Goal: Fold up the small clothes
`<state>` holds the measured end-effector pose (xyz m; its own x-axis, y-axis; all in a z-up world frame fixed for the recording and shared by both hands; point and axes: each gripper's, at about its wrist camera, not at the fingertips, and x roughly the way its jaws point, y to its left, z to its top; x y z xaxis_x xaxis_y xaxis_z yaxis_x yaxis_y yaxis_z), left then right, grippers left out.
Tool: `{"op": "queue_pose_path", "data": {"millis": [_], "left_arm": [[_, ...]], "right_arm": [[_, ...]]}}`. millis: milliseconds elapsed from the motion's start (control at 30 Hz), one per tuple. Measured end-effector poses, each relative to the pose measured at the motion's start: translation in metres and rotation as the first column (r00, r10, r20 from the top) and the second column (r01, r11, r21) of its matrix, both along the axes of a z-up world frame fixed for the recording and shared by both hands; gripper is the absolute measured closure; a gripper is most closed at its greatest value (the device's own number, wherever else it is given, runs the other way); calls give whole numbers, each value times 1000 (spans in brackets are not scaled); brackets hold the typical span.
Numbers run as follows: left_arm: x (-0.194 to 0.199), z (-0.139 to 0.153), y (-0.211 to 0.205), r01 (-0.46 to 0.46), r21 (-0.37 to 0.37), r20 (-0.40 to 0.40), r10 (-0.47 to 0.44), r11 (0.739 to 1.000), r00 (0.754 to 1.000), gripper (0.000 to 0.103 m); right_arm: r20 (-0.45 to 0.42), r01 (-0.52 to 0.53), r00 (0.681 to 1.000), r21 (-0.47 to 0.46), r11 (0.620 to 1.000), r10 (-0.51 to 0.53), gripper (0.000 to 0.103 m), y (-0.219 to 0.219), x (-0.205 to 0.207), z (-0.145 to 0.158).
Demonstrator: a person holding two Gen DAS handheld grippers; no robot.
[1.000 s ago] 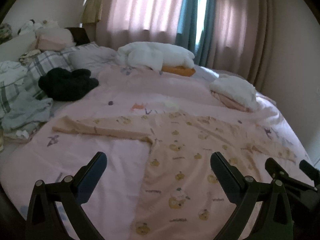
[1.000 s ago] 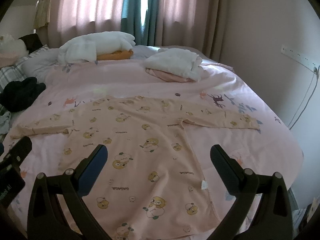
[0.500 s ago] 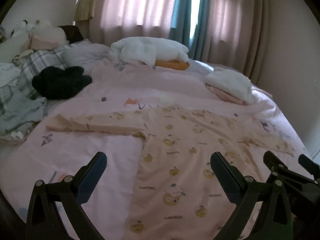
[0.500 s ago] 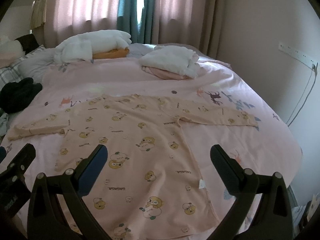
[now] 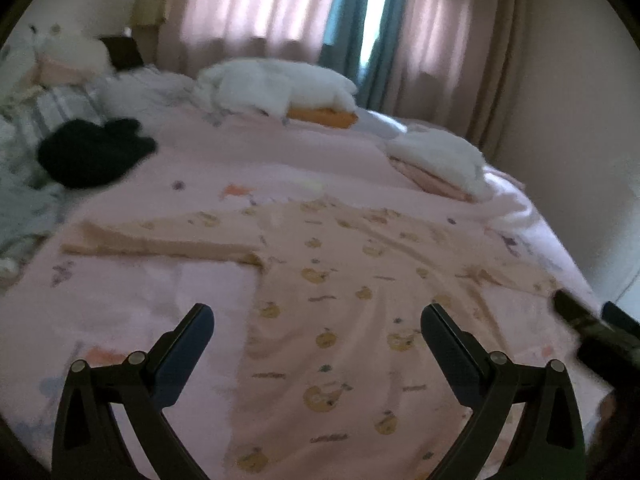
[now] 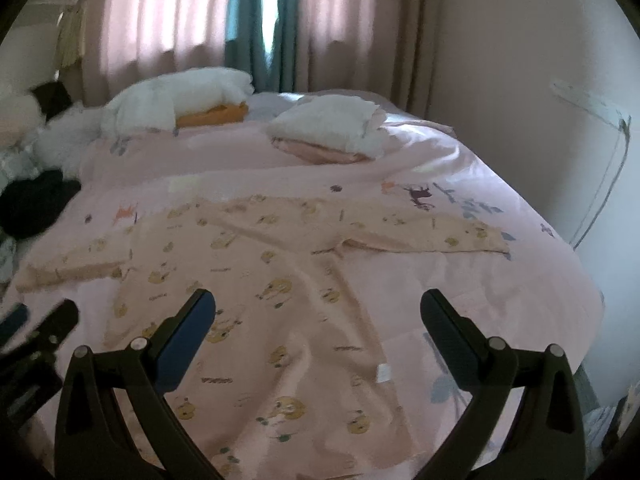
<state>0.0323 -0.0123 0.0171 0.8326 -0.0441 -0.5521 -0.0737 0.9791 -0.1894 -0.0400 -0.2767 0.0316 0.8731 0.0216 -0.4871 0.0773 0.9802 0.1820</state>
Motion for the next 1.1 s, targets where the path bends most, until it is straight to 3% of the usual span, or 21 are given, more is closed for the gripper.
{"op": "queue_pose_path", "data": {"millis": [133, 200, 333, 400, 433, 467, 567, 600, 667, 733, 800, 867, 933, 1000, 1100], "left_arm": [[37, -32, 26, 10, -106, -85, -20, 994, 996, 1], [54, -43, 44, 22, -189, -73, -36, 982, 997, 1], [99, -67, 75, 30, -329, -132, -78, 944, 988, 1], [126, -87, 85, -9, -380, -239, -89, 925, 967, 1], [141, -100, 90, -31, -429, -284, -102, 903, 953, 1], [151, -110, 93, -38, -464, -298, -115, 885, 948, 1], [170, -107, 89, -11, -450, -267, -122, 893, 956, 1], [176, -107, 87, 2, -471, -257, -140, 882, 956, 1], [185, -112, 88, 0, -498, -251, -144, 867, 957, 8], [191, -117, 97, -48, -510, -256, -98, 859, 962, 31], [194, -121, 104, -87, -518, -253, -55, 851, 966, 45], [193, -126, 111, -107, -549, -240, -34, 829, 970, 52], [192, -130, 116, -118, -553, -233, -17, 825, 972, 72], [192, -138, 121, -148, -562, -240, 11, 814, 971, 84], [192, -142, 127, -146, -620, -236, -5, 771, 972, 86]], "right_arm": [[-19, 120, 993, 30, 992, -120, 0, -44, -10, -5], [-30, 161, 987, 27, 987, -160, 0, -63, -14, -9], [-45, 213, 976, 20, 977, -212, 0, -107, -14, -18], [-78, 244, 967, 18, 970, -242, 0, -132, -1, -21], [-96, 257, 962, 13, 966, -254, 0, -143, 7, -22], [-111, 257, 961, 7, 966, -255, 0, -156, 18, -23], [-138, 197, 972, 54, 979, -188, 0, -180, 48, -26], [-142, 150, 981, 107, 983, -134, 0, -188, 60, -29], [-152, 84, 987, 197, 977, -54, 0, -199, 79, -38], [-174, 47, 985, 284, 958, 4, 2, -211, 100, -52], [-203, 84, 979, 343, 935, -14, 11, -224, 114, -64], [-230, 151, 971, 413, 898, -58, 13, -240, 121, -76], [-211, 160, 976, 508, 847, -57, 14, -259, 127, -84], [-214, 187, 974, 570, 800, -75, 15, -276, 136, -90], [-224, 226, 968, 597, 770, -110, 21, -297, 155, -103]]}}
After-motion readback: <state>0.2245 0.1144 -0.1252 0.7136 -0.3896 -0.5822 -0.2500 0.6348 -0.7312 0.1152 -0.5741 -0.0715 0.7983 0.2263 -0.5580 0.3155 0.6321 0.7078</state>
